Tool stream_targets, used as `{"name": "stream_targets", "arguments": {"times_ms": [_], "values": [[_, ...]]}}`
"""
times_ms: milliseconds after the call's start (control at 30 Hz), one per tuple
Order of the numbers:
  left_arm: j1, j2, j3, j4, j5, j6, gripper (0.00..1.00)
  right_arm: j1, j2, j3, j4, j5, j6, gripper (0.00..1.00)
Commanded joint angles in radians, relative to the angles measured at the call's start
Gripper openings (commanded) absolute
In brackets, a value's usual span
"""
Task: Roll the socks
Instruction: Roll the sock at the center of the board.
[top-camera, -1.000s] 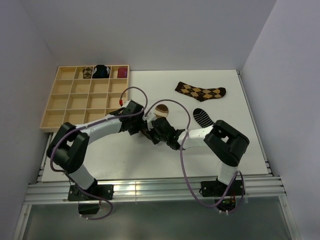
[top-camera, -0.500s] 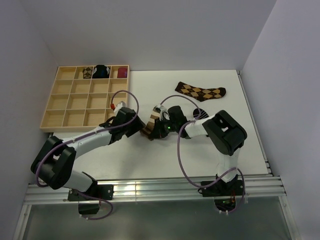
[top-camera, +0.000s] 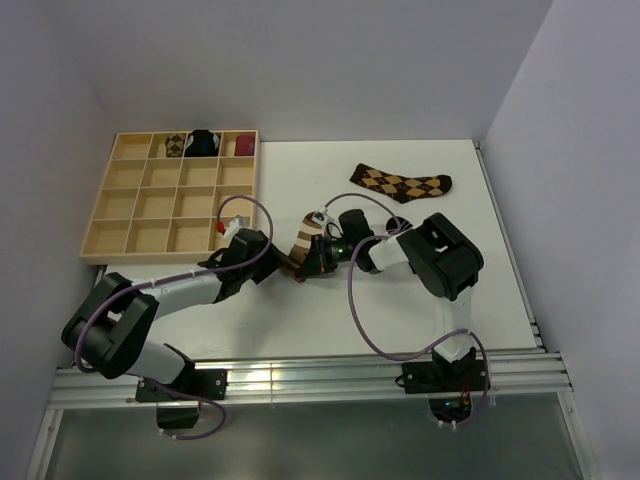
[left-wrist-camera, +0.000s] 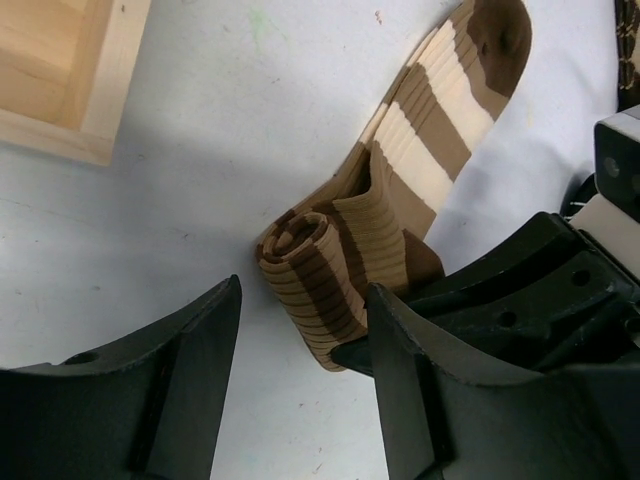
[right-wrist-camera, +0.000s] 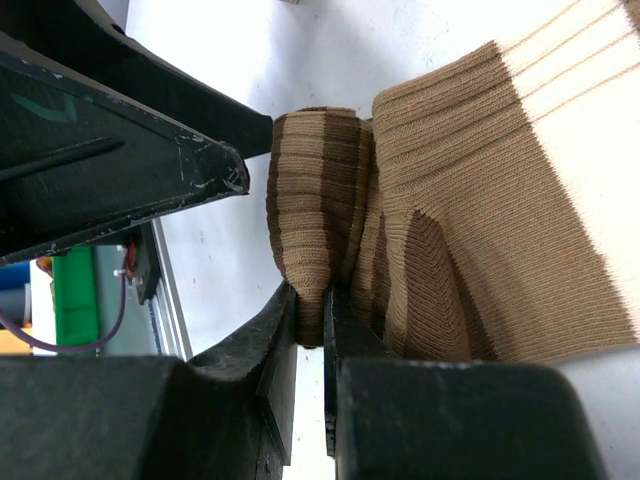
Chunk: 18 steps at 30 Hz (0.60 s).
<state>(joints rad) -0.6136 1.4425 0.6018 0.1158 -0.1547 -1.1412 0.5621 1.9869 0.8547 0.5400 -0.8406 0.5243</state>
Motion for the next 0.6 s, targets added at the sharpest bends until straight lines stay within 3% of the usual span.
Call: {"name": "stream_targets", "arguments": {"times_ms": [0,567], "values": [[0.003,0.005,-0.019,0.099,-0.013,-0.026,0.58,-0.002,0.026,0.029,-0.005,-0.005,0.02,0.0],[0.023,0.11,-0.066,0.194,0.012,-0.066,0.49,-0.018,0.072,0.053,-0.032,-0.025,0.074,0.0]]}}
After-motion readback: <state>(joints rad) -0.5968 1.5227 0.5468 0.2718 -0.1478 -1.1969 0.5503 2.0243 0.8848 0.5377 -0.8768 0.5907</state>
